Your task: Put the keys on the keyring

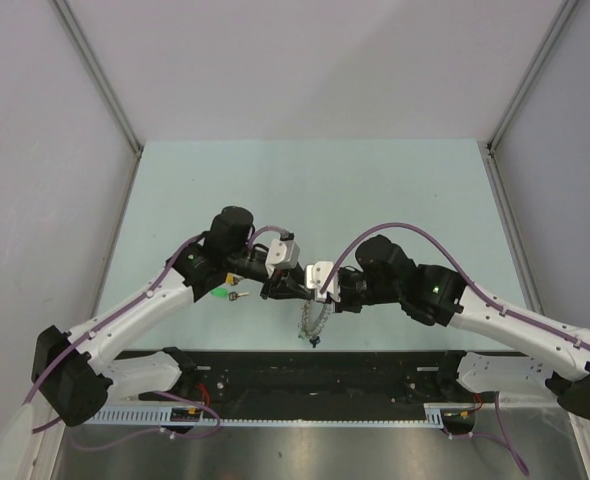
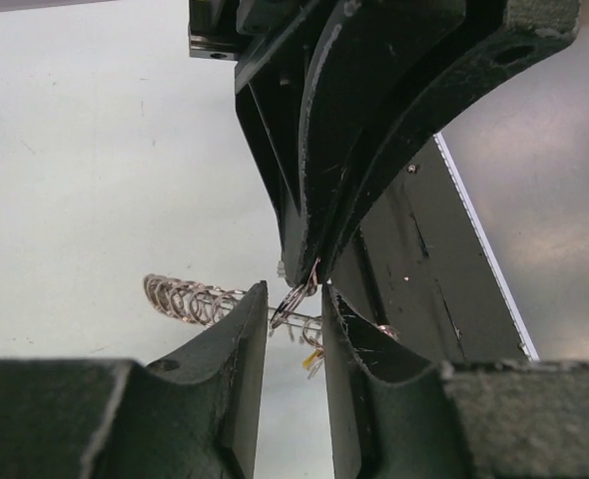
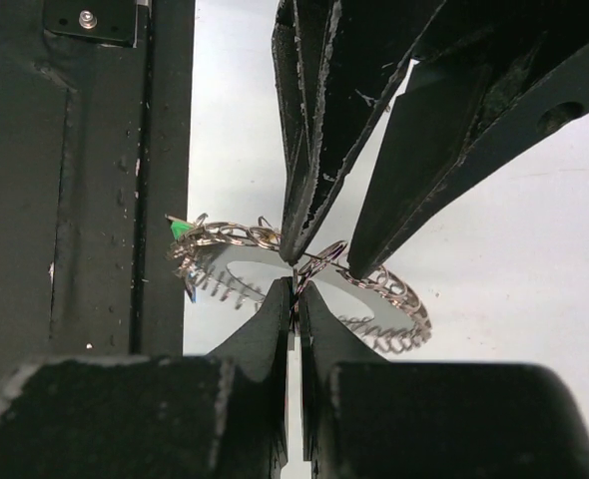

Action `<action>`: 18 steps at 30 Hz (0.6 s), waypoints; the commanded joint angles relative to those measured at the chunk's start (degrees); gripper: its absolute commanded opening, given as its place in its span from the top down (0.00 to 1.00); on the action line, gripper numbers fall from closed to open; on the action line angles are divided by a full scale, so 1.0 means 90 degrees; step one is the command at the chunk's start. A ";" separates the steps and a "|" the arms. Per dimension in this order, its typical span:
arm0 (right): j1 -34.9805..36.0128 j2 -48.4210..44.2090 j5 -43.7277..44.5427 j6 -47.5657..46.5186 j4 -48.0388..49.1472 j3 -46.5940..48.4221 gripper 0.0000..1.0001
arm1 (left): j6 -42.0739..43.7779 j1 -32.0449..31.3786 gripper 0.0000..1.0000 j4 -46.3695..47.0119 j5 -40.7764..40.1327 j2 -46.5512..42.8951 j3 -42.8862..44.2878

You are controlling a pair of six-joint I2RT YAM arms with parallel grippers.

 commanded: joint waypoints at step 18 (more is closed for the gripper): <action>0.0056 -0.0215 0.0138 -0.0020 0.0194 0.0377 1.00 | 0.0489 -0.0090 0.80 -0.0861 0.0319 0.0115 0.0427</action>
